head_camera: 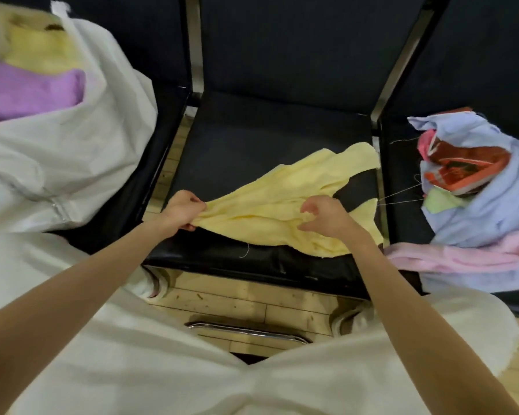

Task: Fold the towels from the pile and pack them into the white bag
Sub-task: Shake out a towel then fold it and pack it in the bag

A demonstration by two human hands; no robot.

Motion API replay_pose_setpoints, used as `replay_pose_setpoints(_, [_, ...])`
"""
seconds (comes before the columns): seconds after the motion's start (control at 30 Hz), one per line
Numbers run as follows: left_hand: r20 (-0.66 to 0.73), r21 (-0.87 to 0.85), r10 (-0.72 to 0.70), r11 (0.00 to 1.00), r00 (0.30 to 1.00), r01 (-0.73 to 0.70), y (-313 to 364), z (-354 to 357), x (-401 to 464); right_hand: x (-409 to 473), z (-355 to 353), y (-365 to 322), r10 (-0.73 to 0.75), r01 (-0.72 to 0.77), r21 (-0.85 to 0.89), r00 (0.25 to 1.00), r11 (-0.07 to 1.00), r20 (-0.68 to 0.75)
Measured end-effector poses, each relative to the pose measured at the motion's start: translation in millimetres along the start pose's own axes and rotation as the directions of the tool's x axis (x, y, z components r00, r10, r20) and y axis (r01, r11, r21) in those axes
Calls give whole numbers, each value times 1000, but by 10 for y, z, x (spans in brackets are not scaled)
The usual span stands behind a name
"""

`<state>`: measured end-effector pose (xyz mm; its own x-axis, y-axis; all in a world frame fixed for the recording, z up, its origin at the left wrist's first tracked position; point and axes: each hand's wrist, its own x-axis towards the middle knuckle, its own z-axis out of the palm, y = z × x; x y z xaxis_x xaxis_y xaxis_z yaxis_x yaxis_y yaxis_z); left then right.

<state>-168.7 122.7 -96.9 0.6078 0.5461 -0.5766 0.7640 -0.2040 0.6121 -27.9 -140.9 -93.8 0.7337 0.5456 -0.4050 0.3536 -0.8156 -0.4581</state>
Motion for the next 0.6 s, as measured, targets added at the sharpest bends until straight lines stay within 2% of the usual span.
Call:
replay_pose_setpoints(0.1, [-40, 46, 13, 999, 999, -11, -69, -48, 39, -35, 96, 36, -11, 13, -39, 998, 999, 60])
replay_pose_setpoints(0.2, [-28, 219, 40, 975, 999, -33, -92, -101, 37, -18, 168, 75, -33, 31, -46, 999, 998, -39])
replay_pose_setpoints(0.3, [60, 449, 34, 892, 998, -57, -89, -210, 27, 3, 161, 105, -12, 9, -78, 999, 997, -32])
replay_pose_setpoints(0.37, [131, 549, -8, 833, 991, -66, -55, -290, 32, 8, 129, 138, -32, 32, -48, 999, 998, -12])
replay_pose_setpoints(0.43, [139, 626, -10, 776, 990, -80, 34, -350, 68, 2, 99, 159, -81, 81, -5, 997, 997, -5])
replay_pose_setpoints(0.53, [62, 730, 154, 667, 986, -150, 274, -293, 185, -2, 115, 177, -119, 118, 11, 992, 993, 48])
replay_pose_setpoints(0.6, [22, 671, 315, 699, 949, -248, 475, -135, 280, 28, 136, 188, -115, 116, -13, 991, 993, 72])
